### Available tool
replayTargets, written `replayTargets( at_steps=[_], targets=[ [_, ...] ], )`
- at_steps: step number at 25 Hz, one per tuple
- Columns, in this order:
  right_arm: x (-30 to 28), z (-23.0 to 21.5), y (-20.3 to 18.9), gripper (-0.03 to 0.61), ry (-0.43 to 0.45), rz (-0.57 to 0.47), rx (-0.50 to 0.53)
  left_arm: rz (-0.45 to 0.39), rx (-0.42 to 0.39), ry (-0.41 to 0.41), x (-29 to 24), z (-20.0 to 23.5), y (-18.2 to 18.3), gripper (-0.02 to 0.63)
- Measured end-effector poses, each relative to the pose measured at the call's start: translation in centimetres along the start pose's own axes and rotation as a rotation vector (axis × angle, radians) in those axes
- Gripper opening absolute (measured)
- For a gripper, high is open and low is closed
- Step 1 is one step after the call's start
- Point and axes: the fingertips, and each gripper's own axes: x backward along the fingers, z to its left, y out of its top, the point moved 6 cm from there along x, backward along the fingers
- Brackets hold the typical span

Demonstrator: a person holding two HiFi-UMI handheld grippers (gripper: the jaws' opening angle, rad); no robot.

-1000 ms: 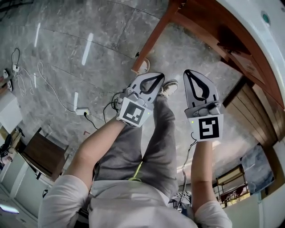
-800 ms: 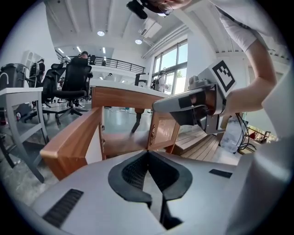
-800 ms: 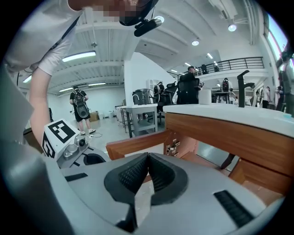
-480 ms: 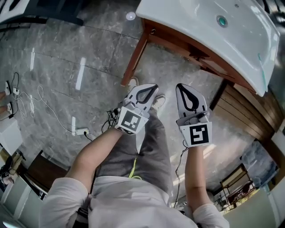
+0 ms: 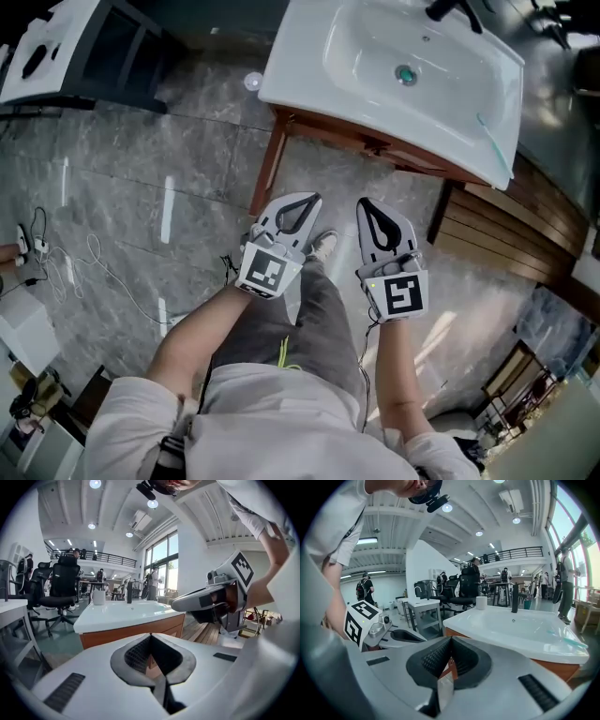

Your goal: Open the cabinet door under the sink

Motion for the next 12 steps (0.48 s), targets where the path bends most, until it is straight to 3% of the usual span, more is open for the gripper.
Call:
replayTargets(
  at_steps=[12],
  targets=[
    [9.5,-1.6,8.9,0.031,-0.198,-0.06,-0.025,-0.116,-0.111,-0.073,2.7,-1.7,12.9,0.017]
  ],
)
